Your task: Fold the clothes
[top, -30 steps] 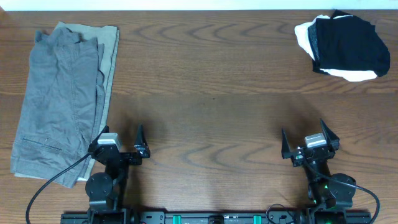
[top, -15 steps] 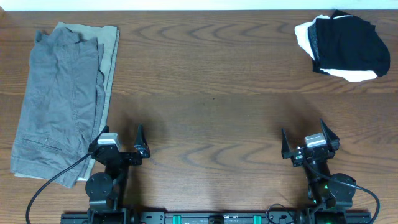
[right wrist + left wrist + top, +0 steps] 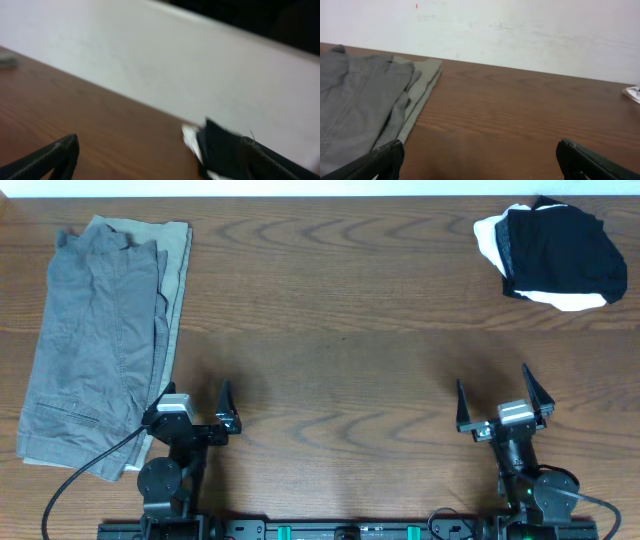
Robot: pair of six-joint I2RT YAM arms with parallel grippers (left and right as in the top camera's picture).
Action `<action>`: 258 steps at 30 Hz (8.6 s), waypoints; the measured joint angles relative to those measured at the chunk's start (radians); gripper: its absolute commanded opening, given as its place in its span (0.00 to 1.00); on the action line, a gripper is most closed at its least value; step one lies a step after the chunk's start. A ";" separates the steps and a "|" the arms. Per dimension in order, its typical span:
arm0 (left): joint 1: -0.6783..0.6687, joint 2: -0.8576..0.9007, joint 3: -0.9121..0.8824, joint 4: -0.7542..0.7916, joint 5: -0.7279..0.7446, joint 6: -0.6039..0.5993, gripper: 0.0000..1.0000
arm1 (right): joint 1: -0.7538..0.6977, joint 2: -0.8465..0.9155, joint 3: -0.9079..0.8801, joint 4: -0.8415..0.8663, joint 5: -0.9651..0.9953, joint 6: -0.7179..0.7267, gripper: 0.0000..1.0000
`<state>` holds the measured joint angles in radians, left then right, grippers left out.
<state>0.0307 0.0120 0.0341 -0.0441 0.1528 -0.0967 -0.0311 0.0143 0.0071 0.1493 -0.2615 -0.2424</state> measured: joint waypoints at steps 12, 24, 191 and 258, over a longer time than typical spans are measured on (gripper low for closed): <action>0.000 0.092 0.014 -0.002 0.183 0.000 0.98 | 0.000 0.100 0.040 0.049 -0.151 0.017 0.99; 0.000 0.594 0.380 -0.048 0.211 -0.001 0.98 | 0.000 0.687 0.439 0.035 -0.168 0.006 0.99; -0.455 1.421 1.225 0.081 0.060 -0.326 0.06 | -0.178 1.251 1.125 -0.708 -0.105 0.404 0.97; -0.261 1.458 1.119 -0.685 -0.048 -0.431 0.98 | 0.653 1.844 1.131 -0.322 0.448 0.545 0.76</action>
<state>-0.2302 1.4704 1.1534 -0.7292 0.1043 -0.5282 0.6220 1.8587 1.1381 -0.1726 0.1867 0.3027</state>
